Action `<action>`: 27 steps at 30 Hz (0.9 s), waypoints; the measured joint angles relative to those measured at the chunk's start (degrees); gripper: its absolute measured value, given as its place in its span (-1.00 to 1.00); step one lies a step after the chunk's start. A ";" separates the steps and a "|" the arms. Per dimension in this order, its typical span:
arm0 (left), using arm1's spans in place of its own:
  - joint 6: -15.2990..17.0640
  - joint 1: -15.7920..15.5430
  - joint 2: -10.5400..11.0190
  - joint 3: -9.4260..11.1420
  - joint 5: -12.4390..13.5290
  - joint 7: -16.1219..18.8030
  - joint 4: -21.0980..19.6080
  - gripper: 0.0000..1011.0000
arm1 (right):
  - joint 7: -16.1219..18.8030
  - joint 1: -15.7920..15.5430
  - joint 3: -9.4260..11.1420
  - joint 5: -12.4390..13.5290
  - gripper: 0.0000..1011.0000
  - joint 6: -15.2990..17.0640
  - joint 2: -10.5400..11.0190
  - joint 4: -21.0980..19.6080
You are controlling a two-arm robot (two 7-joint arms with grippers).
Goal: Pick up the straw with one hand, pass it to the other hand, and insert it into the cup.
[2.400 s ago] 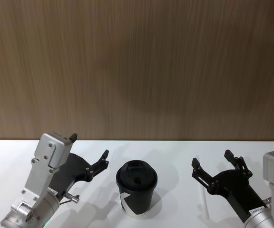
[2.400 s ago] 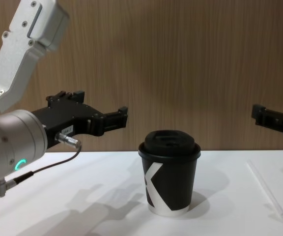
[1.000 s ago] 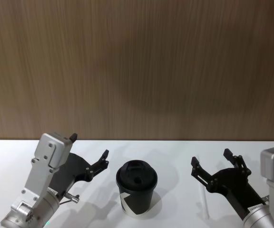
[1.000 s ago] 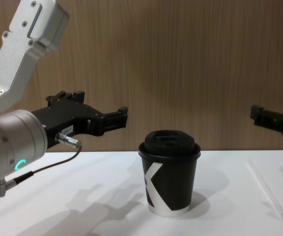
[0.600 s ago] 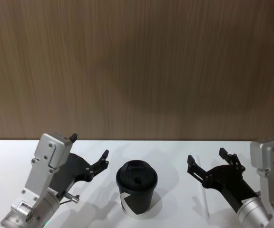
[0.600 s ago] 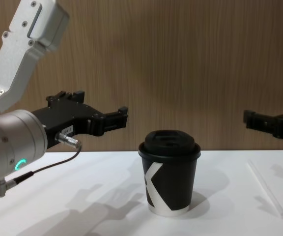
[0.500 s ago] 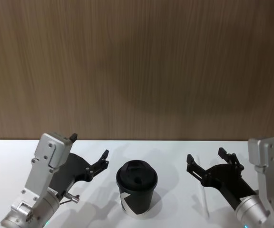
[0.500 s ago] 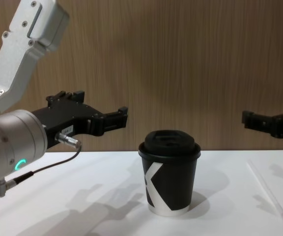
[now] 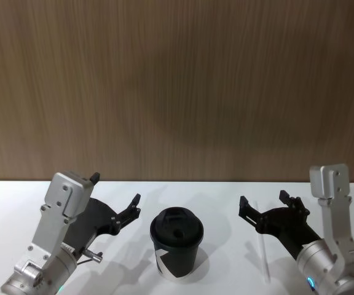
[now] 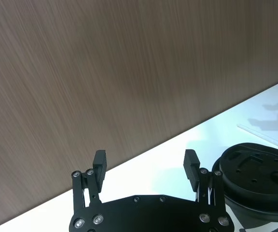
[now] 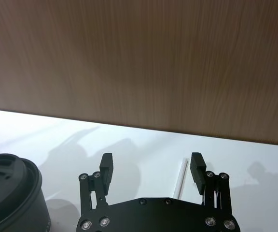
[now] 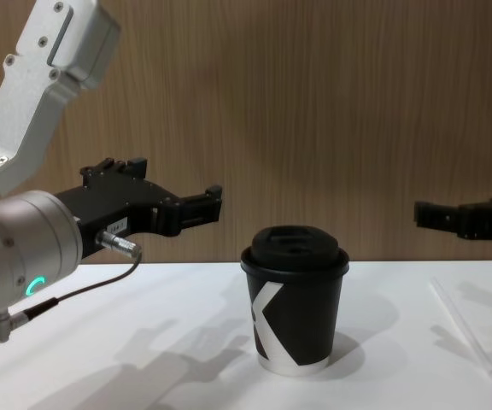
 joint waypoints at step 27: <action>0.00 0.00 0.00 0.00 0.00 0.00 0.00 0.98 | -2.58 3.66 -1.80 -4.48 0.98 0.01 -3.17 9.08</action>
